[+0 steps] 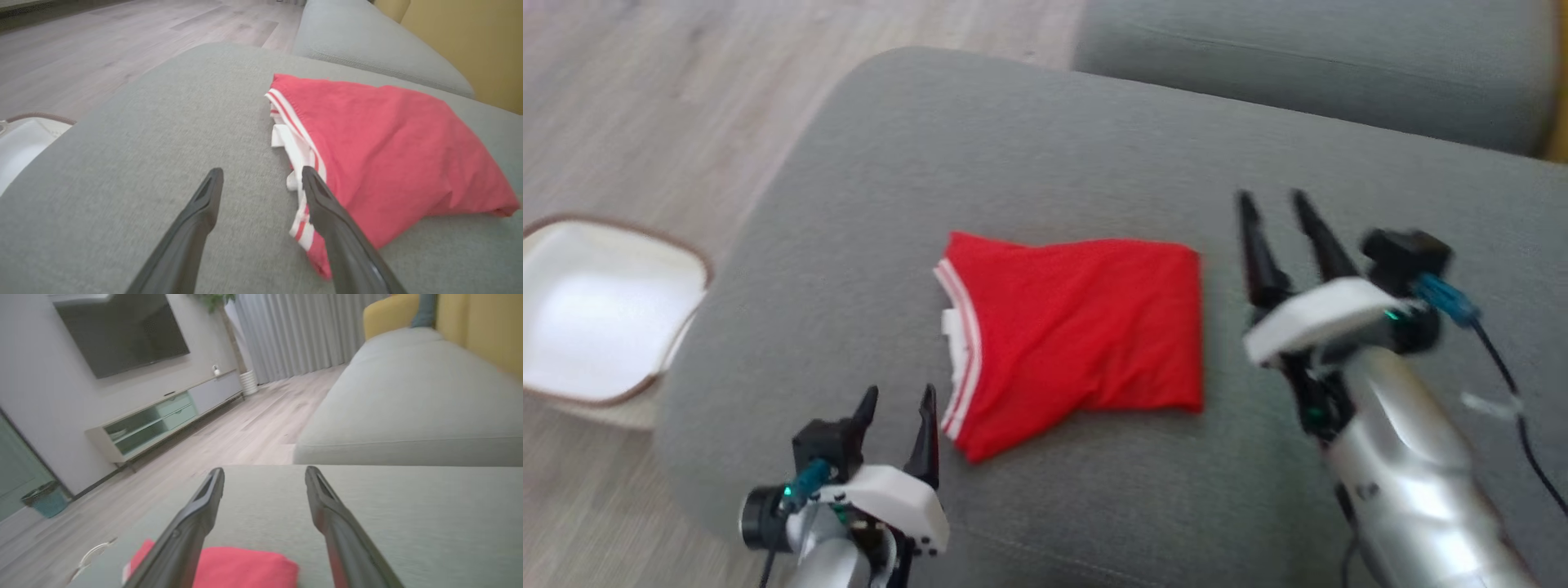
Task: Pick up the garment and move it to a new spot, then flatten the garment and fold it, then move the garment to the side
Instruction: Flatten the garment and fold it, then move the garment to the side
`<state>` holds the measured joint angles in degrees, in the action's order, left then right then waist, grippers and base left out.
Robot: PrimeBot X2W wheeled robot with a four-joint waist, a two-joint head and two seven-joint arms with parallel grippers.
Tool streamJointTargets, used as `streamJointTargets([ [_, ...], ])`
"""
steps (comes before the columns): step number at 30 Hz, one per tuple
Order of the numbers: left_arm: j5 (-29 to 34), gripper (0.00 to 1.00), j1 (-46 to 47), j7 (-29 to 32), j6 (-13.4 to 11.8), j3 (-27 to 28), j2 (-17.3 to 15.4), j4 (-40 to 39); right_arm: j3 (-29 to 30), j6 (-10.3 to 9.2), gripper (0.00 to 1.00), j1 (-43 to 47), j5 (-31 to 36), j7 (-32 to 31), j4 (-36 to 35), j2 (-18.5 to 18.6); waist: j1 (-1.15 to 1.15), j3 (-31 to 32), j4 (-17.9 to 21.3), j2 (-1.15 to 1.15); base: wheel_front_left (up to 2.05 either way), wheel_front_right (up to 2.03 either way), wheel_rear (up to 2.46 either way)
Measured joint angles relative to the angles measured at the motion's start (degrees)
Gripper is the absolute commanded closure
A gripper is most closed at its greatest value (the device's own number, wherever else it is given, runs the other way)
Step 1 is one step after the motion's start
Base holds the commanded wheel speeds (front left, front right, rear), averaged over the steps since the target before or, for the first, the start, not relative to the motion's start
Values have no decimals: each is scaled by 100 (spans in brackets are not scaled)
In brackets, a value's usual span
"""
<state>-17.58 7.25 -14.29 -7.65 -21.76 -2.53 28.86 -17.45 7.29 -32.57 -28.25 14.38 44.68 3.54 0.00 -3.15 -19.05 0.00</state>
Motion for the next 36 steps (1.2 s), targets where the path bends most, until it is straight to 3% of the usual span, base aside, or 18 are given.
streamJointTargets([
  [5, 243, 0, 29, -1, -42, 252, 2, -147, 989, 1, 0, 801, 943, 0, -420, 1, 0, 26, 441, 0, 0, 0, 0],
  [10, 582, 0, 22, -1, -96, 573, 4, -420, 1188, 1, 0, 1340, 1653, 0, -829, -9, 0, 42, 889, 0, 0, 0, 0],
  [25, 835, 0, -745, -1, -131, 1201, 5, -666, 801, 0, 0, 2133, 1347, 0, -1040, -40, 0, 151, 1808, 0, 0, 0, 0],
  [32, 834, 0, -686, -1, -133, 1127, 5, -727, 751, 0, 0, 2123, 1244, 0, -1036, -38, 0, 53, 1697, 0, 0, 0, 0],
  [36, 815, 0, -569, -1, -34, 933, 4, -727, 426, 0, 0, 1986, 1007, 0, -924, -37, 0, -25, 1485, 0, 0, 0, 0],
])
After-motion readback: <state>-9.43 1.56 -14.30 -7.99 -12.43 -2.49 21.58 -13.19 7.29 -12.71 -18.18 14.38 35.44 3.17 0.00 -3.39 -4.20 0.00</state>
